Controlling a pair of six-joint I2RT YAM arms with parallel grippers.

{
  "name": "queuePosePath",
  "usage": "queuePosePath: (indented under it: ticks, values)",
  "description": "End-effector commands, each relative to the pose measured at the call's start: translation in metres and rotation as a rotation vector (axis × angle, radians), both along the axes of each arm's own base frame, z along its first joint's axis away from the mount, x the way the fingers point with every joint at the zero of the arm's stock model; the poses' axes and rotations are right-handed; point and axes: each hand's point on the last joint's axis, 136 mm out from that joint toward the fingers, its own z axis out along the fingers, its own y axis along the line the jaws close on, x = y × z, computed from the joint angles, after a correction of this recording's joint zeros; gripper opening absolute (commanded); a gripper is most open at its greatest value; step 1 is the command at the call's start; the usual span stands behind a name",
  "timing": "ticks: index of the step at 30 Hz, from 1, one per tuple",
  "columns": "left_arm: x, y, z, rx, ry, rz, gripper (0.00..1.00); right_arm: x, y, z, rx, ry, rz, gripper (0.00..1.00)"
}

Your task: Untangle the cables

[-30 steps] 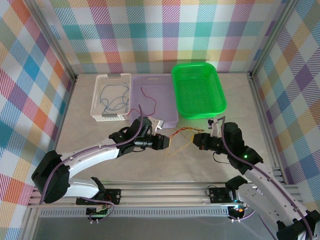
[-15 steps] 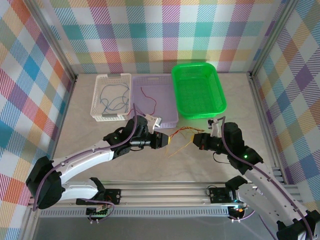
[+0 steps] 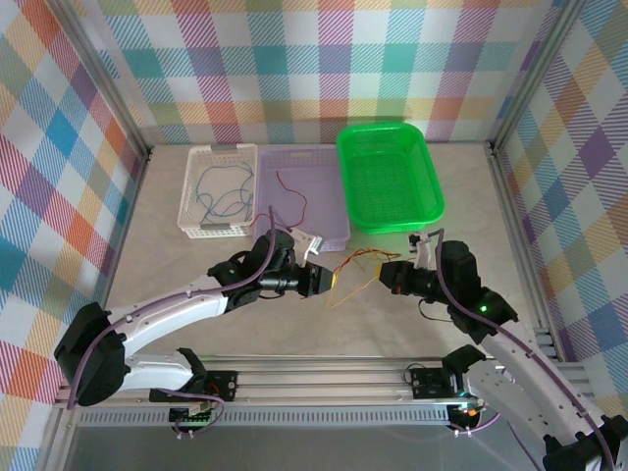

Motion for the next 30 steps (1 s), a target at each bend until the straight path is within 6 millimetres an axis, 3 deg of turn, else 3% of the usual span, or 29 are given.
queuePosePath:
  ticks: [1,3,8,13,24,30]
  values:
    - [-0.003,0.0,-0.001,0.017,-0.013,-0.008,0.08,0.0,0.0,0.014,0.02,-0.038,0.004,0.0]
    - [-0.002,0.001,0.003,0.012,-0.017,0.002,0.0,0.0,0.0,0.012,0.017,-0.035,0.001,0.0]
    - [0.006,0.014,0.036,-0.023,-0.059,0.102,0.0,0.004,-0.005,-0.007,-0.012,-0.013,-0.033,0.0]
    - [0.016,0.044,0.087,-0.034,-0.149,0.249,0.0,0.007,-0.014,-0.045,-0.075,0.057,-0.091,0.0]
    - [0.012,0.079,0.16,-0.01,-0.251,0.313,0.0,0.007,-0.052,-0.119,-0.194,0.274,-0.271,0.0]
    - [0.011,0.097,0.188,0.038,-0.29,0.33,0.0,0.005,-0.065,-0.141,-0.213,0.371,-0.323,0.0]
